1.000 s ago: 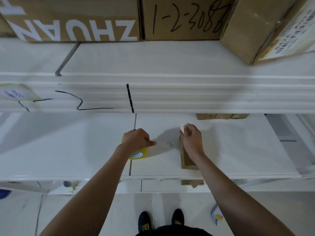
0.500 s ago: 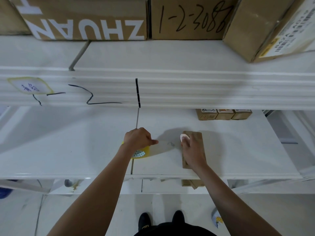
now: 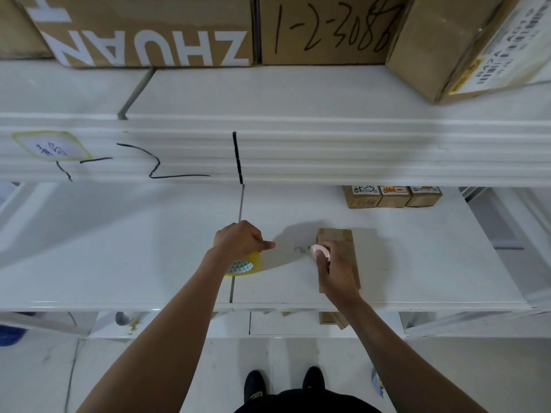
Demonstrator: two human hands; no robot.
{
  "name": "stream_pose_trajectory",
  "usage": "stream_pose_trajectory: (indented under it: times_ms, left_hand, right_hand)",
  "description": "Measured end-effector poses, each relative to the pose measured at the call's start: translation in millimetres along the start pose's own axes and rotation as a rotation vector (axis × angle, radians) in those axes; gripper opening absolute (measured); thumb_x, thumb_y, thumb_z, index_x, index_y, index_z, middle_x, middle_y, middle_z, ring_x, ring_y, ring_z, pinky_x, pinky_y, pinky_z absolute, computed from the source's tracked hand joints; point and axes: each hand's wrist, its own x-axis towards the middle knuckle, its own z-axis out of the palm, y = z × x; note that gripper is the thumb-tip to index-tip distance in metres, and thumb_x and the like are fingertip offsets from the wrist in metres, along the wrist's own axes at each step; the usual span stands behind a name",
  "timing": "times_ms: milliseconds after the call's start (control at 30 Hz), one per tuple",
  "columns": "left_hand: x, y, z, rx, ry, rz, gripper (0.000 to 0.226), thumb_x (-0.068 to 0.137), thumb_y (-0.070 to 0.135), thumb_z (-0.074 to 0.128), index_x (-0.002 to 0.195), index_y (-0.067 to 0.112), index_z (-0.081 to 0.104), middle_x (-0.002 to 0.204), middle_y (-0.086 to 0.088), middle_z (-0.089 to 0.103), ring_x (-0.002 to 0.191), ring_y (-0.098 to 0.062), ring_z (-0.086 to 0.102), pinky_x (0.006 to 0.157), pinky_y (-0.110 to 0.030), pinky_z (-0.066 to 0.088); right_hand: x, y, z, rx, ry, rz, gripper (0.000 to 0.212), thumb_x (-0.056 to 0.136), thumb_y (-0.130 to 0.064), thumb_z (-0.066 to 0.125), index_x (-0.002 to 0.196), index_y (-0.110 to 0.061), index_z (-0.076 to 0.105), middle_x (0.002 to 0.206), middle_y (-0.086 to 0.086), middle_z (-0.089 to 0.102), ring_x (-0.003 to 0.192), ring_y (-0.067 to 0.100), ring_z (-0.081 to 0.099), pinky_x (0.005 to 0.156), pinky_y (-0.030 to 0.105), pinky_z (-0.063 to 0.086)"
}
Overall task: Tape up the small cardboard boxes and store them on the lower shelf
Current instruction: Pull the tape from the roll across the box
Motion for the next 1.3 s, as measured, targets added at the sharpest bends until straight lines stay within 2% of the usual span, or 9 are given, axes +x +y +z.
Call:
stream_pose_trajectory:
  times_ms: [133, 267, 400, 467, 600, 833, 967, 1100, 1300]
  left_hand:
    - [0.7, -0.2, 0.1, -0.001, -0.003, -0.002, 0.049, 0.074, 0.082, 0.06, 0.066, 0.035, 0.066, 0.077, 0.016, 0.066, 0.083, -0.012, 0.063, 0.073, -0.03, 0.046]
    - [1.6, -0.3, 0.1, -0.005, -0.005, 0.0, 0.047, 0.073, 0.082, 0.062, 0.069, 0.035, 0.069, 0.078, 0.016, 0.066, 0.084, -0.013, 0.063, 0.074, -0.031, 0.045]
    - [1.0, 0.3, 0.2, -0.005, 0.003, -0.008, 0.046, 0.073, 0.081, 0.063, 0.069, 0.036, 0.068, 0.079, 0.016, 0.066, 0.085, -0.013, 0.062, 0.072, -0.03, 0.044]
    - [0.8, 0.7, 0.2, -0.001, 0.004, -0.009, 0.045, 0.074, 0.08, 0.063, 0.069, 0.036, 0.068, 0.079, 0.016, 0.066, 0.085, -0.013, 0.062, 0.072, -0.03, 0.043]
    - [-0.5, 1.3, -0.1, -0.002, 0.004, -0.011, 0.044, 0.075, 0.079, 0.063, 0.071, 0.036, 0.069, 0.078, 0.017, 0.065, 0.083, -0.012, 0.062, 0.07, -0.029, 0.041]
    - [-0.3, 1.7, 0.2, 0.003, 0.006, -0.009, 0.043, 0.076, 0.078, 0.063, 0.069, 0.036, 0.069, 0.077, 0.017, 0.065, 0.082, -0.012, 0.062, 0.071, -0.029, 0.042]
    - [-0.2, 1.9, 0.2, 0.003, 0.005, -0.018, 0.043, 0.076, 0.078, 0.062, 0.067, 0.036, 0.067, 0.076, 0.018, 0.064, 0.079, -0.011, 0.06, 0.069, -0.029, 0.041]
    - [0.3, 1.6, 0.0, 0.005, 0.0, -0.023, 0.043, 0.076, 0.078, 0.061, 0.066, 0.037, 0.066, 0.074, 0.019, 0.062, 0.076, -0.009, 0.058, 0.068, -0.029, 0.04]
    - [1.2, 1.6, 1.3, -0.012, 0.01, -0.025, 0.041, 0.075, 0.078, 0.062, 0.068, 0.038, 0.067, 0.075, 0.019, 0.064, 0.076, -0.008, 0.059, 0.067, -0.028, 0.04]
  right_hand:
    - [-0.4, 1.6, -1.0, 0.052, 0.03, 0.008, 0.012, 0.107, -0.032, 0.044, 0.117, -0.032, 0.049, 0.097, -0.032, 0.056, 0.09, -0.017, 0.056, 0.068, -0.001, 0.042]
    - [-0.9, 1.8, -2.1, 0.009, -0.029, -0.018, 0.016, 0.108, -0.036, 0.041, 0.123, -0.035, 0.044, 0.098, -0.03, 0.052, 0.097, -0.014, 0.054, 0.067, 0.003, 0.043]
    - [-0.7, 5.6, -1.1, -0.018, -0.066, -0.025, 0.025, 0.108, -0.038, 0.038, 0.129, -0.026, 0.047, 0.097, -0.015, 0.058, 0.085, -0.006, 0.059, 0.07, 0.006, 0.04]
    - [0.1, 6.4, -0.4, -0.032, -0.069, -0.017, 0.029, 0.108, -0.04, 0.036, 0.13, -0.024, 0.048, 0.101, -0.009, 0.059, 0.084, -0.005, 0.058, 0.071, 0.011, 0.045]
    - [1.3, 5.1, 1.8, -0.038, -0.101, 0.011, 0.031, 0.107, -0.046, 0.033, 0.128, -0.028, 0.046, 0.097, -0.006, 0.062, 0.074, 0.005, 0.061, 0.066, 0.033, 0.059]
    - [3.9, 6.0, 3.8, -0.046, -0.134, 0.012, 0.021, 0.108, -0.042, 0.034, 0.121, -0.033, 0.047, 0.079, -0.018, 0.055, 0.062, 0.001, 0.055, 0.061, 0.025, 0.049]
    - [3.9, 4.3, 1.7, -0.056, -0.159, 0.019, 0.021, 0.108, -0.041, 0.034, 0.12, -0.032, 0.048, 0.075, -0.014, 0.056, 0.061, 0.004, 0.056, 0.061, 0.031, 0.054]
    - [3.1, 2.9, -0.6, -0.06, -0.165, 0.009, 0.022, 0.108, -0.039, 0.035, 0.12, -0.029, 0.051, 0.072, -0.013, 0.053, 0.059, 0.003, 0.054, 0.06, 0.028, 0.052]
    - [1.8, 1.4, -4.6, -0.032, -0.175, 0.001, 0.021, 0.108, -0.035, 0.036, 0.118, -0.027, 0.054, 0.07, -0.008, 0.054, 0.06, 0.008, 0.056, 0.063, 0.038, 0.058]
